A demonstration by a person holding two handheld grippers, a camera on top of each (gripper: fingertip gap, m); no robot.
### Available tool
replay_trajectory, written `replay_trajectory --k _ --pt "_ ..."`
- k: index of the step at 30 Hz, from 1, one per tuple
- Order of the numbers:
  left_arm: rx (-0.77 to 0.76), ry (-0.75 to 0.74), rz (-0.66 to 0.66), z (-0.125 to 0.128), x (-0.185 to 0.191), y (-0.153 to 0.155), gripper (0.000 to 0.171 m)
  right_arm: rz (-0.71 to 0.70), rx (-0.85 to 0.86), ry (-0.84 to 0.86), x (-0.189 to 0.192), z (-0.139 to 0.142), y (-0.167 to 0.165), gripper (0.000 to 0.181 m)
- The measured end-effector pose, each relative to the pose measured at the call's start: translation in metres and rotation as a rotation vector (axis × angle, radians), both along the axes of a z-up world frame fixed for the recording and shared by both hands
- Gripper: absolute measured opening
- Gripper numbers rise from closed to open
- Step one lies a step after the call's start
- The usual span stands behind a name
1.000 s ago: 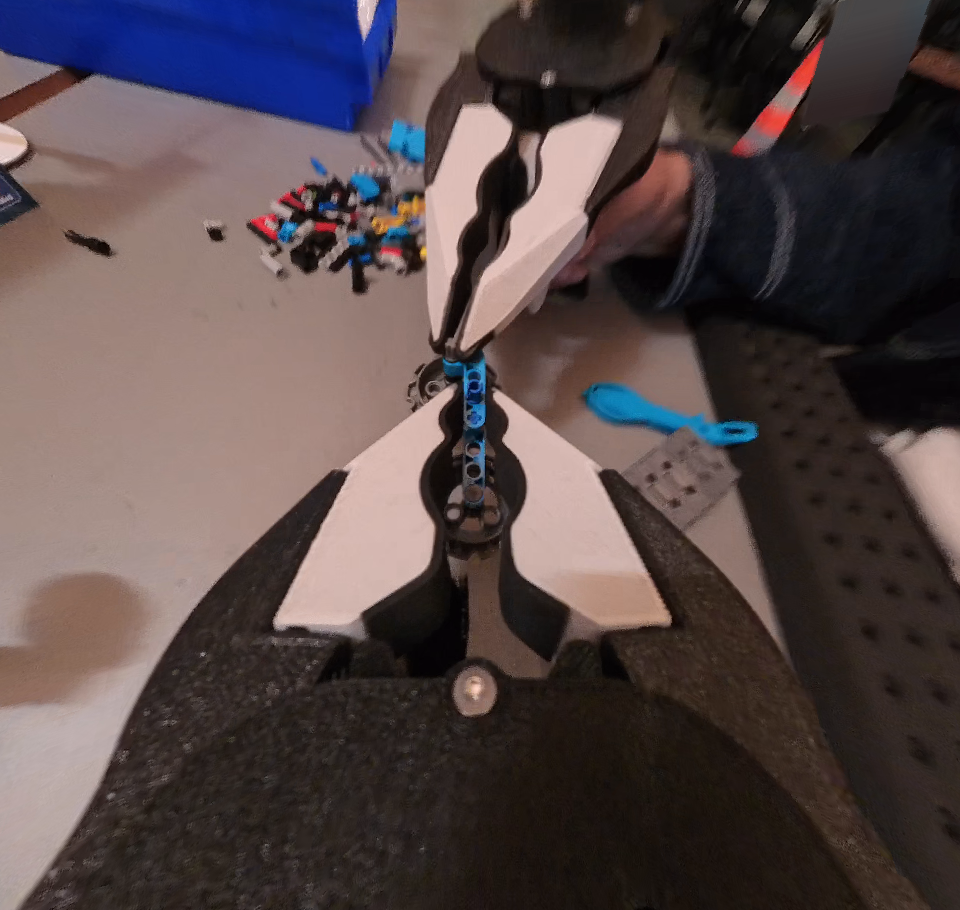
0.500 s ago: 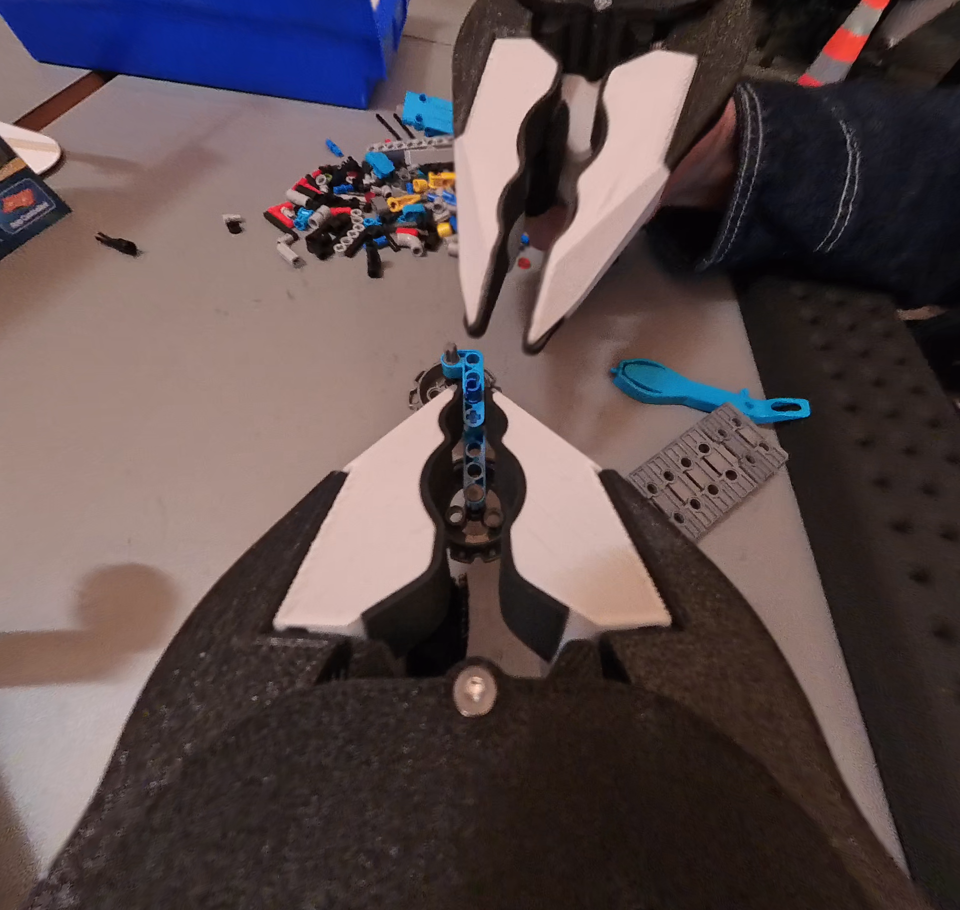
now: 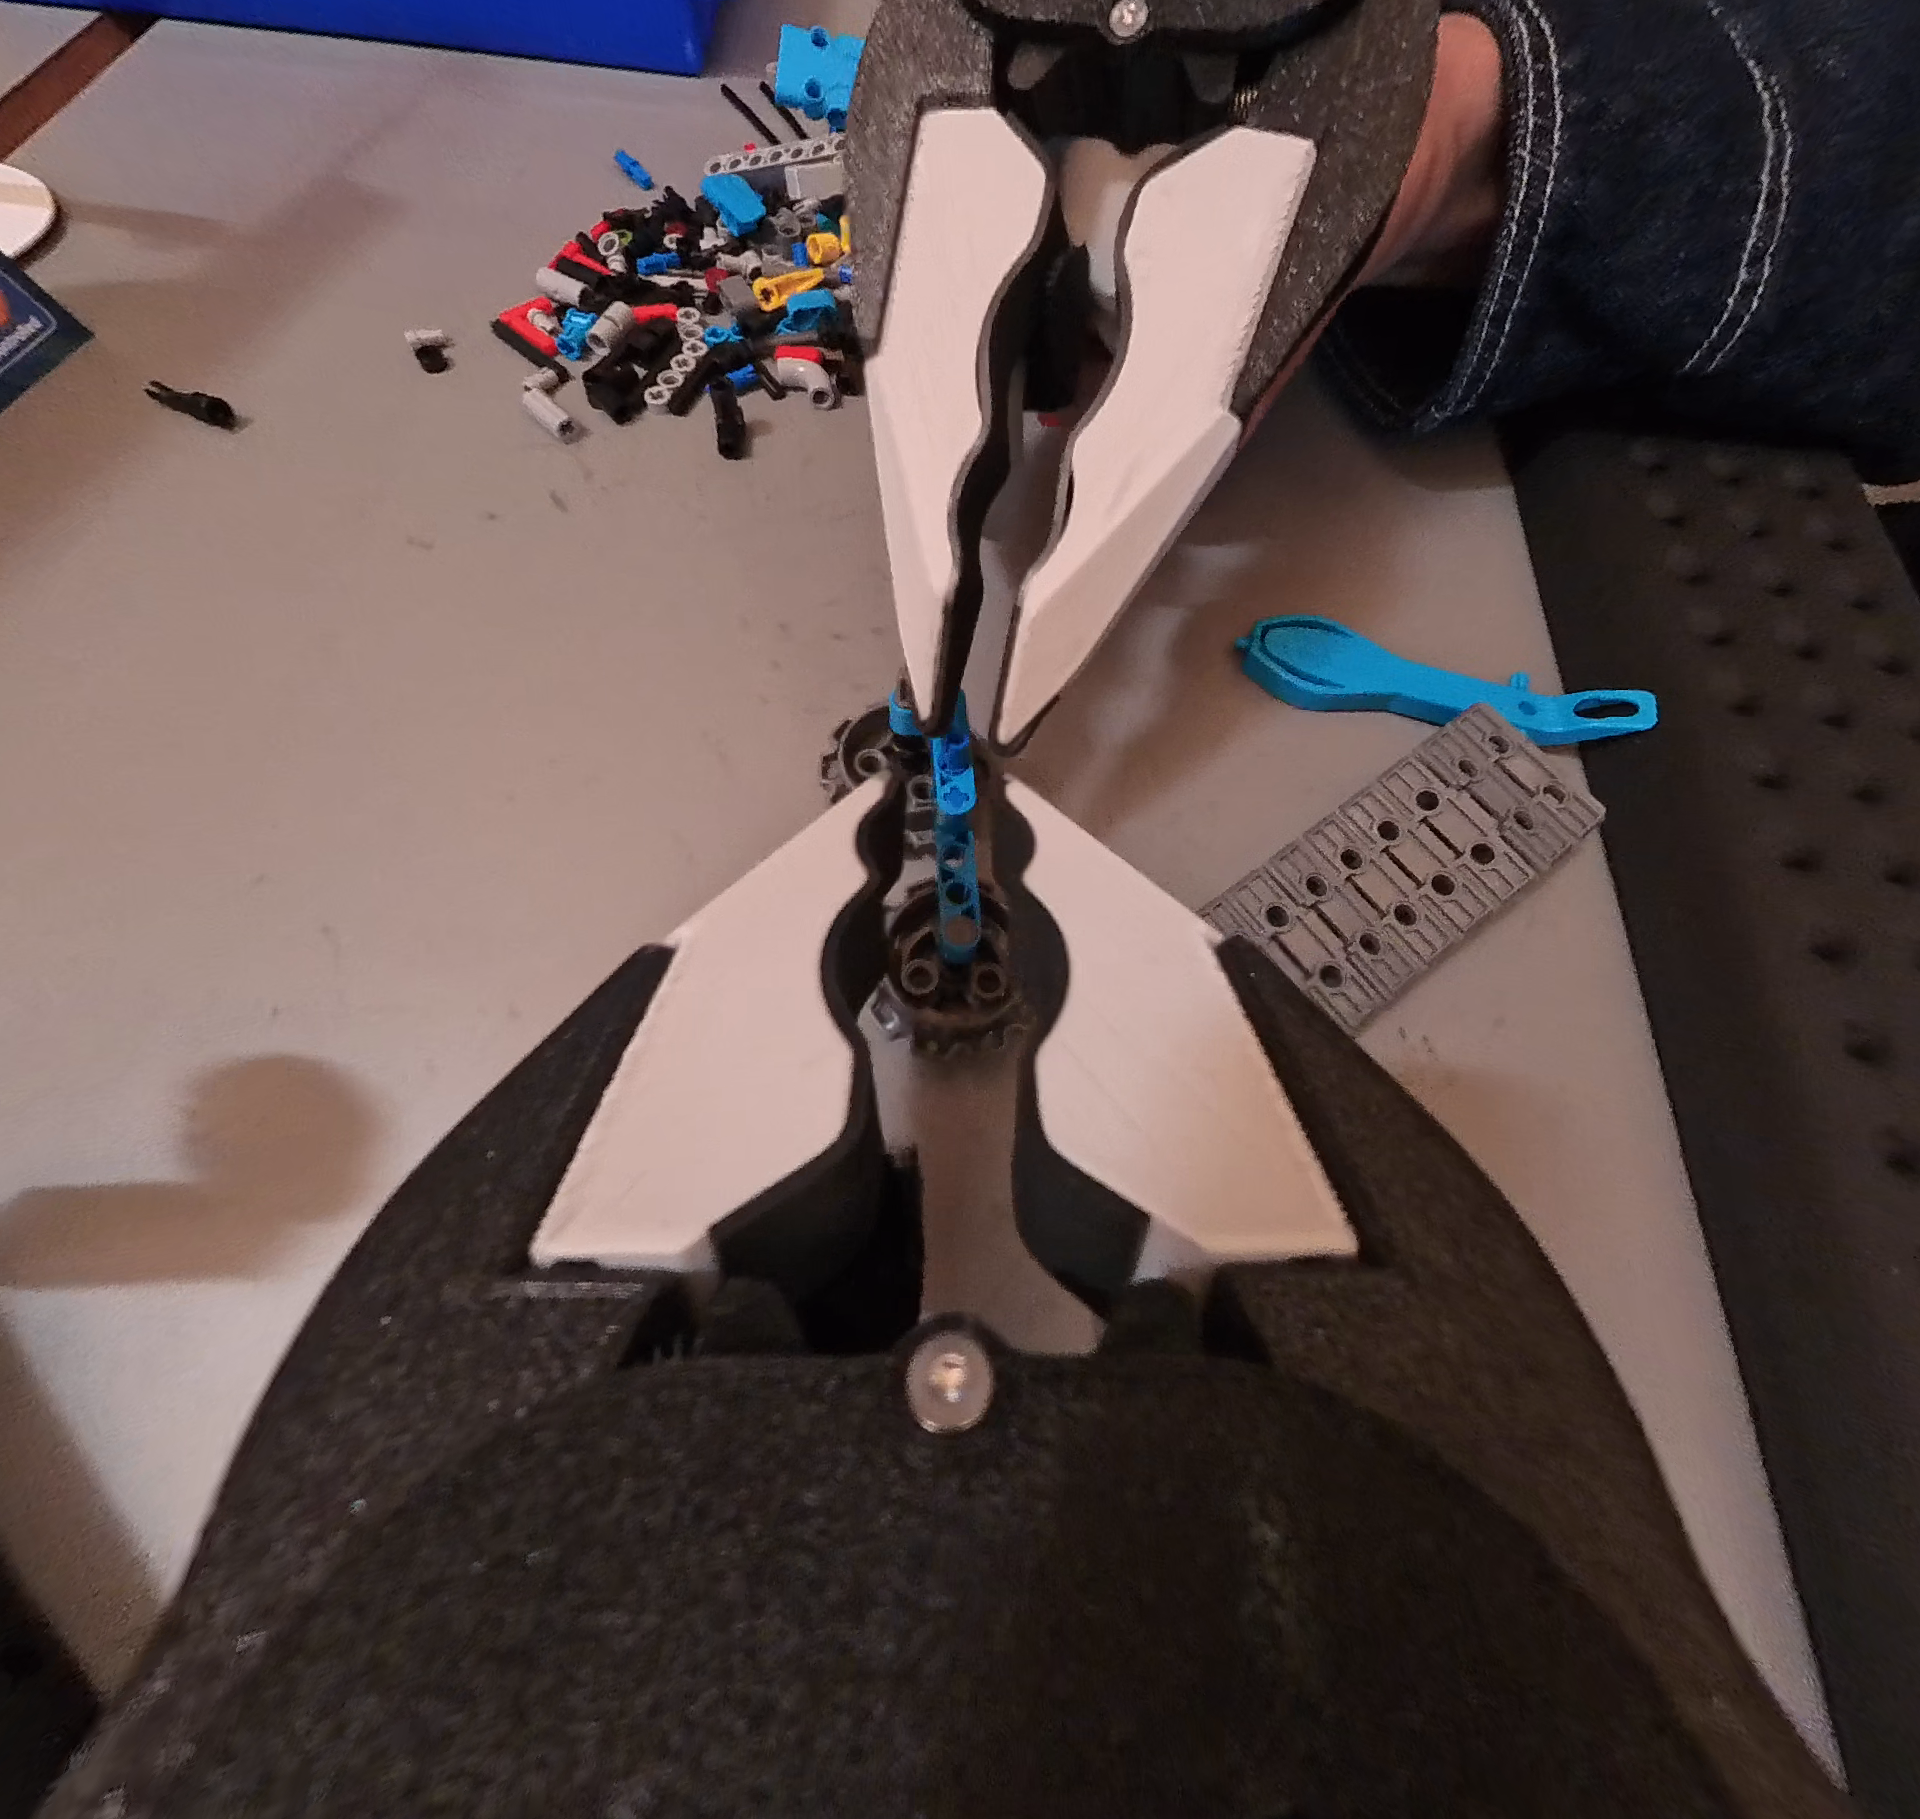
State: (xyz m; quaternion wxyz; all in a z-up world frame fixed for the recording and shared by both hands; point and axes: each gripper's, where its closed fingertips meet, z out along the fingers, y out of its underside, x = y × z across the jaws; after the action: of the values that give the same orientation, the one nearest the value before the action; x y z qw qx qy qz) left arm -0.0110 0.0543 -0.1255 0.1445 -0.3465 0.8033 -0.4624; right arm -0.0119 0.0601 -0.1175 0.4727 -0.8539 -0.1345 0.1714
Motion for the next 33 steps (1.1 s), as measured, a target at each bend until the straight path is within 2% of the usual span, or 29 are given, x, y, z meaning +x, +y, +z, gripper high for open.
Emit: replay_trajectory --k 5,7,13,20,27,28,29,30,31,32,33 --pt "0.092 0.033 -0.018 -0.02 -0.001 -0.004 0.012 -0.01 -0.007 -0.005 0.002 -0.002 0.001 0.006" --pt "0.107 0.016 -0.007 -0.02 0.002 -0.003 0.006 -0.011 -0.002 -0.009 0.002 -0.002 0.001 0.007" --pt "0.077 0.041 -0.025 -0.02 0.0 -0.006 0.005 0.009 -0.01 -0.047 -0.001 -0.006 0.002 0.002" --pt "0.079 0.041 0.002 -0.021 0.004 -0.004 0.007 -0.039 -0.005 -0.029 0.005 -0.005 0.005 0.0" --pt "0.058 0.054 0.01 -0.019 0.005 -0.006 0.006 -0.05 0.022 0.075 0.004 0.003 0.008 0.0" --pt "0.078 0.067 0.005 -0.022 0.004 -0.005 0.006 -0.053 0.038 0.108 0.004 0.007 0.009 0.0" --pt "0.096 0.074 -0.009 -0.025 0.001 -0.005 0.009 -0.098 0.237 0.267 0.014 0.054 0.011 0.0" --pt "0.085 0.064 -0.018 -0.024 0.0 -0.008 0.007 -0.154 0.419 0.435 0.041 0.107 0.0 0.0" --pt "0.078 0.062 -0.012 -0.023 -0.001 -0.008 0.006 -0.244 0.524 0.394 0.072 0.132 -0.014 0.0" --pt "0.077 0.06 -0.003 -0.023 0.0 -0.008 0.006 -0.294 0.492 0.266 0.086 0.127 -0.021 0.0" --pt "0.077 0.06 0.0 -0.023 0.0 -0.008 0.006 -0.279 0.442 0.26 0.082 0.116 -0.024 0.0"
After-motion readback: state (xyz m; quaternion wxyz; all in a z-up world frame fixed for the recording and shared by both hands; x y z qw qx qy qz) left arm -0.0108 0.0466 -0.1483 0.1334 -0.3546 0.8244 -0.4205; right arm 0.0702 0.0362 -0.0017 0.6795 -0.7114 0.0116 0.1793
